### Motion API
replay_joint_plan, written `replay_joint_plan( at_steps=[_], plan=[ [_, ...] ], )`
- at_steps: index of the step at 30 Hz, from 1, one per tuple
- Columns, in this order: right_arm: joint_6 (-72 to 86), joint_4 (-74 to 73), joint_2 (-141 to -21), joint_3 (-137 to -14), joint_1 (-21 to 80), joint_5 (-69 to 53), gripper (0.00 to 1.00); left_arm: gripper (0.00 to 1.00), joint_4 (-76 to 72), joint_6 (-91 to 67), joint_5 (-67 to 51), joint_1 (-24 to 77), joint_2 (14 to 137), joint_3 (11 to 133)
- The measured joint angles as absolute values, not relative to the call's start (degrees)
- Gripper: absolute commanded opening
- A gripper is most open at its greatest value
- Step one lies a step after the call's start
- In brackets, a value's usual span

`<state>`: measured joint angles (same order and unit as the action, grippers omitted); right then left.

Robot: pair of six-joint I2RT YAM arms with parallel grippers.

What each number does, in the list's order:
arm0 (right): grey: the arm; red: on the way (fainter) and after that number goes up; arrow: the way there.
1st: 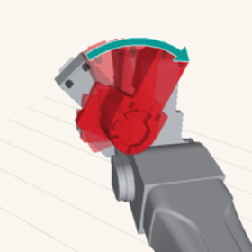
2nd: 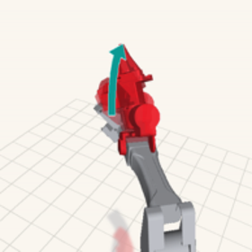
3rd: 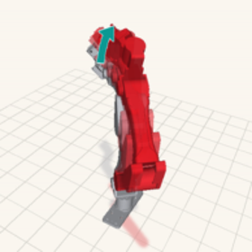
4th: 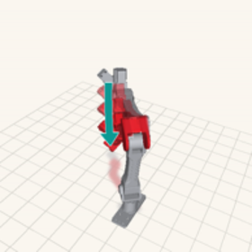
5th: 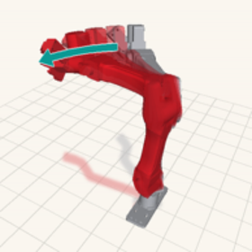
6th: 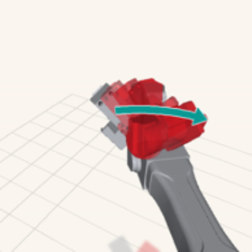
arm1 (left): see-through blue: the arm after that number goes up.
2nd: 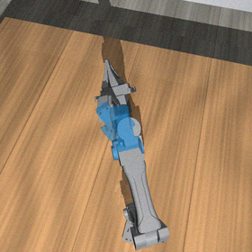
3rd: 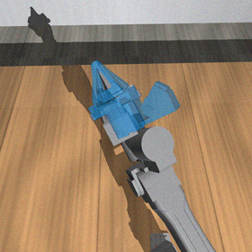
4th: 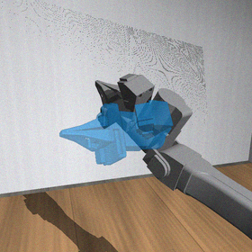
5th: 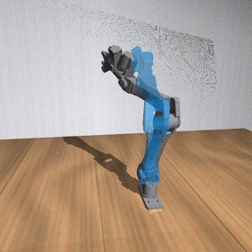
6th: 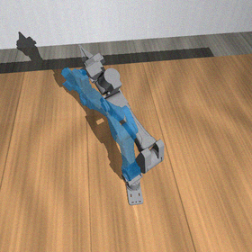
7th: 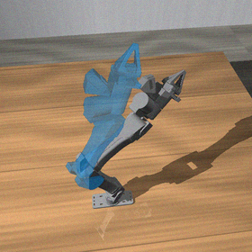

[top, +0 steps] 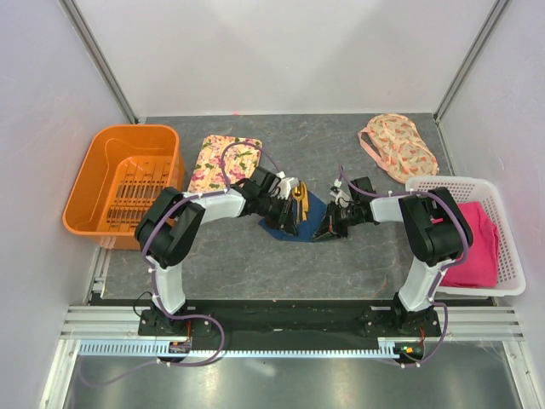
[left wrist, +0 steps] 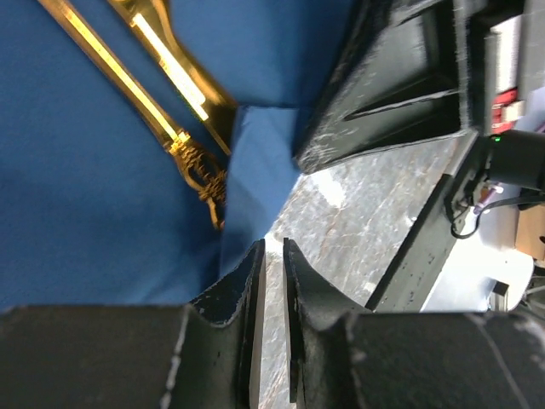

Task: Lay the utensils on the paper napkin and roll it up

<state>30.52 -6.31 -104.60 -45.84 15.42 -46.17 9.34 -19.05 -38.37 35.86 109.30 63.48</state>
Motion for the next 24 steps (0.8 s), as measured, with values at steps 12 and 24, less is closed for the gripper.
replay_joint_plan(
  at_steps=[12, 24],
  plan=[
    [30.2, -6.5, -104.6, -46.0, 15.4, -46.2, 0.02, 0.2, 14.5, -19.0, -32.1, 35.2, 110.3, 65.5],
    [30.2, -6.9, -104.0, -46.0, 15.4, -45.2, 0.02, 0.21, 14.5, -19.0, -37.5, 35.2, 105.0, 65.5]
  ],
)
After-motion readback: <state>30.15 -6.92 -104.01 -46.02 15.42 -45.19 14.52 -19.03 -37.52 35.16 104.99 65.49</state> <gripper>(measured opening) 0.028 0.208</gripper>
